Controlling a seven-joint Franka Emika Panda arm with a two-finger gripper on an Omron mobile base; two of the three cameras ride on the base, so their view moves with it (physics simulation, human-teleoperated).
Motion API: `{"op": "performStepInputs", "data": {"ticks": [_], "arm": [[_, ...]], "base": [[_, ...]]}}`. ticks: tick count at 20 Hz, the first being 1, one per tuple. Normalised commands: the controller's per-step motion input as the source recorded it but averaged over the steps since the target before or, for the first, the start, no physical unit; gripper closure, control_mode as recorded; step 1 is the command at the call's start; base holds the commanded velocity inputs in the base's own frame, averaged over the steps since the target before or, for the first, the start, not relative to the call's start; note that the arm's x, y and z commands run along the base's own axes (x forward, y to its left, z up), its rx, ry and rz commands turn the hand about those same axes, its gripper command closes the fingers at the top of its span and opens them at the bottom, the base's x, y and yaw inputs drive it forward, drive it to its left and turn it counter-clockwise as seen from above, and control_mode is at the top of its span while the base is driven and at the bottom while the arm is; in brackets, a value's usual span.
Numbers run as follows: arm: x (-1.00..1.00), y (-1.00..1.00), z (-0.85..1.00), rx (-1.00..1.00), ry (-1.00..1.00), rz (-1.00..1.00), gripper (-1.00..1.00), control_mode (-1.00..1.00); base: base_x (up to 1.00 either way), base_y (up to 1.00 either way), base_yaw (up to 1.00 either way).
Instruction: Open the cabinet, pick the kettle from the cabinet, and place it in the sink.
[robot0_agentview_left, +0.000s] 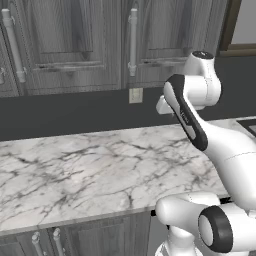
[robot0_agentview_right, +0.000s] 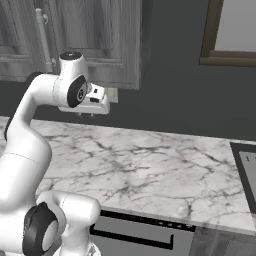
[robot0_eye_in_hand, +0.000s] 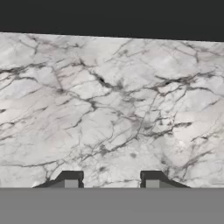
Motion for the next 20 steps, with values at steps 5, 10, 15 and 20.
{"op": "performStepInputs", "data": {"ticks": [5, 10, 15, 20], "arm": [[-0.05, 0.01, 0.0, 0.0, -0.05, 0.0, -1.0, -1.0], [-0.2, 0.13, 0.09, -0.01, -0.22, 0.0, -1.0, -1.0], [-0.16, 0.25, 0.17, -0.02, -0.19, 0.0, -1.0, -1.0], [-0.1, 0.25, 0.18, -0.01, -0.1, 0.0, -1.0, -1.0]], "base": [[0.0, 0.0, 0.0], [0.0, 0.0, 0.0], [0.0, 0.0, 0.0], [0.0, 0.0, 0.0]]}}
